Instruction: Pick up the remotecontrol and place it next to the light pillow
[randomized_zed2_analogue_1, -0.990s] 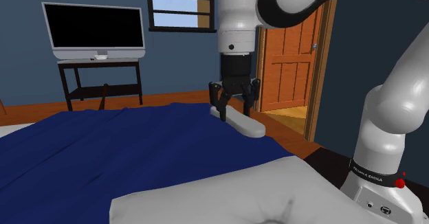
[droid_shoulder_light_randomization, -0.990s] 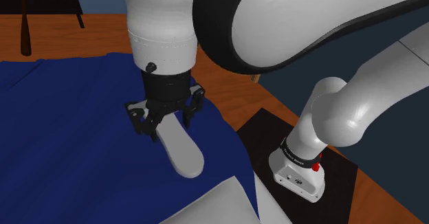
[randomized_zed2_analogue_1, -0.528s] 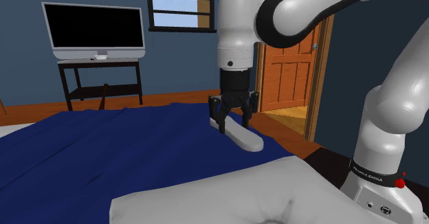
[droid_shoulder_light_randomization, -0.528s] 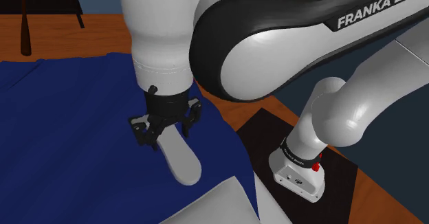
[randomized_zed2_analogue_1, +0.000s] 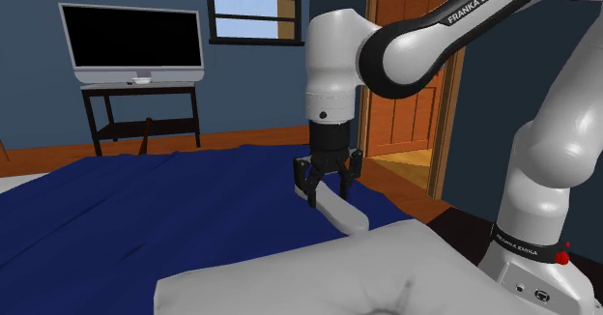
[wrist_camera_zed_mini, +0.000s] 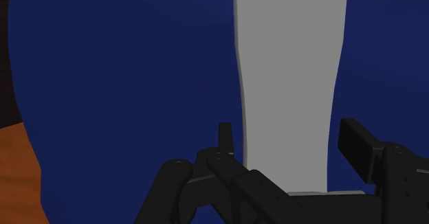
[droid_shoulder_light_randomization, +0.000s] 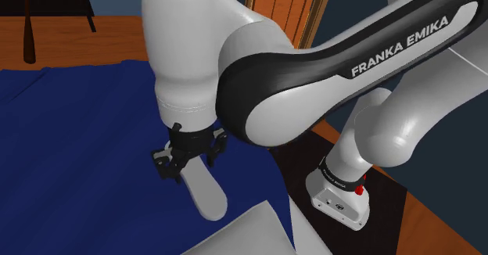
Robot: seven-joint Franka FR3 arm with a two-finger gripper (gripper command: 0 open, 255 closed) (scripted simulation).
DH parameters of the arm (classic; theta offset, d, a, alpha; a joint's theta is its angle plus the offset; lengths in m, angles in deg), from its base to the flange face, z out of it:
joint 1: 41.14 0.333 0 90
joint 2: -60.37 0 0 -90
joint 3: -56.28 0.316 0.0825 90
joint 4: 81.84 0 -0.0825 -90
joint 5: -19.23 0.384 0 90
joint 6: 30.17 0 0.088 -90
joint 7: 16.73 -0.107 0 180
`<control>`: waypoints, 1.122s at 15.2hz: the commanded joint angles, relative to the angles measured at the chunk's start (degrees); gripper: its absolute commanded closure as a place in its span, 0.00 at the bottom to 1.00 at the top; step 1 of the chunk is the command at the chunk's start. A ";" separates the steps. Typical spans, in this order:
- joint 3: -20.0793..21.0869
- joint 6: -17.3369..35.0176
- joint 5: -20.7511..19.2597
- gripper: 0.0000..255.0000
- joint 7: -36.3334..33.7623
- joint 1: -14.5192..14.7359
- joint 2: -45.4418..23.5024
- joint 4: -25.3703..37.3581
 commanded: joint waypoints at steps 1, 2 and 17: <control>0.43 1.85 -0.26 1.00 -0.30 -0.10 -0.81 -1.07; 0.67 2.71 -0.47 1.00 -0.50 -0.19 -1.31 -1.49; 2.32 8.97 -2.71 1.00 -2.44 -1.01 -5.49 -4.12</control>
